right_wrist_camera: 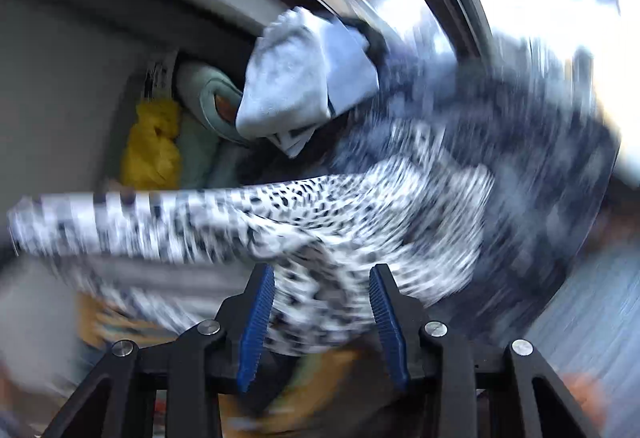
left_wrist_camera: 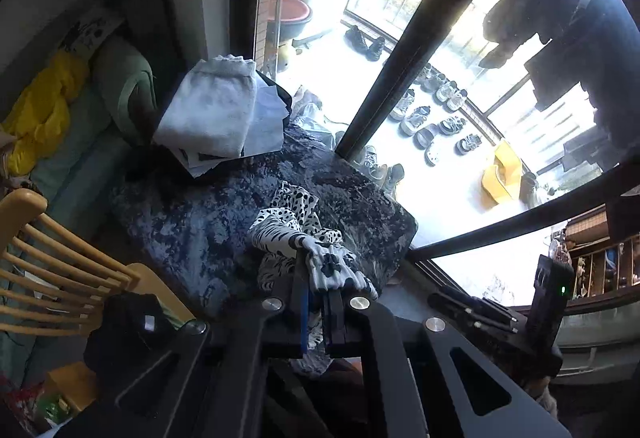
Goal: Fold clothes
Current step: 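Lower the garment onto the cushion with the right gripper while the left gripper holds its edge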
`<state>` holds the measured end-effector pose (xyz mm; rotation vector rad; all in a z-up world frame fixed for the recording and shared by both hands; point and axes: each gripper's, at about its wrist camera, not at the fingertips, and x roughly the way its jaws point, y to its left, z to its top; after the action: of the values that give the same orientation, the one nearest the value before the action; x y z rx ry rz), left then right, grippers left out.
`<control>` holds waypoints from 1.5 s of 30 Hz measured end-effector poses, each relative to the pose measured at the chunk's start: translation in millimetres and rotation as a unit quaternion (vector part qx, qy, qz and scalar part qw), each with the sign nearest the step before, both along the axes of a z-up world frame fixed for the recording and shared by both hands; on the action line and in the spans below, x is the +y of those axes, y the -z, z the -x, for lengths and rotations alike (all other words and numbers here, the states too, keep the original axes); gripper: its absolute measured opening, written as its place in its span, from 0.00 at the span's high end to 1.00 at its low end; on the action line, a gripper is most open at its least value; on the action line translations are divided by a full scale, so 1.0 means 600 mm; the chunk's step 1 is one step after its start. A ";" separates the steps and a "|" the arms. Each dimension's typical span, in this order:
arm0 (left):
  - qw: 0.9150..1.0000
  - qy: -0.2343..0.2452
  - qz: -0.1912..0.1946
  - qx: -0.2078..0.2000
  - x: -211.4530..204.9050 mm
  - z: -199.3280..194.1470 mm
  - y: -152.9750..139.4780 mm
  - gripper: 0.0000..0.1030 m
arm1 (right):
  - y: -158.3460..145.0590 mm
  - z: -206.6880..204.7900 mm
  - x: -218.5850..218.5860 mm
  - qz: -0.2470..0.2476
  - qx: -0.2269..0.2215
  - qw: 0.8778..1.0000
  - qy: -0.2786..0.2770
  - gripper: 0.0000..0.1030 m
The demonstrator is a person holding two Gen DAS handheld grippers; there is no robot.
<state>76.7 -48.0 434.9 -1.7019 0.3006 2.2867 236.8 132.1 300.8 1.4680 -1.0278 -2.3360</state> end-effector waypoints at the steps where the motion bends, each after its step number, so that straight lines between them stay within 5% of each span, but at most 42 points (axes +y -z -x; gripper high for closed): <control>1: 1.000 0.002 0.002 0.001 0.004 0.000 0.000 0.96 | -0.006 -0.004 -0.016 -0.019 0.013 1.000 -0.016 0.62; 10: 0.999 -0.002 -0.030 -0.009 0.016 -0.007 -0.004 0.96 | 0.029 0.046 -0.125 -0.045 0.029 0.993 -0.104 0.66; 21: 0.998 0.018 -0.056 -0.015 0.038 -0.035 -0.013 0.96 | 0.045 0.087 -0.156 -0.122 -0.022 0.987 -0.099 0.66; 28: 0.998 0.015 -0.065 -0.019 0.025 -0.040 -0.017 0.96 | 0.071 0.101 -0.159 -0.156 -0.063 0.983 -0.079 0.79; 36: 0.998 0.010 -0.063 -0.027 0.014 -0.048 -0.013 0.96 | 0.093 0.109 -0.171 -0.178 -0.069 0.978 -0.088 0.78; 37: 0.998 0.008 -0.063 -0.026 0.011 -0.048 -0.014 0.96 | 0.096 0.108 -0.174 -0.178 -0.069 0.978 -0.086 0.81; 38: 0.998 0.005 -0.062 -0.025 0.008 -0.048 -0.016 0.96 | 0.098 0.106 -0.174 -0.183 -0.069 0.977 -0.081 0.94; 45: 0.999 -0.038 0.001 -0.031 -0.061 -0.007 -0.011 0.96 | 0.061 0.080 -0.081 -0.154 -0.085 0.984 -0.012 0.96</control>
<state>80.6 -84.8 441.7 -1.8115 0.2297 2.2825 188.6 83.4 264.2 1.8042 -0.6995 -2.4743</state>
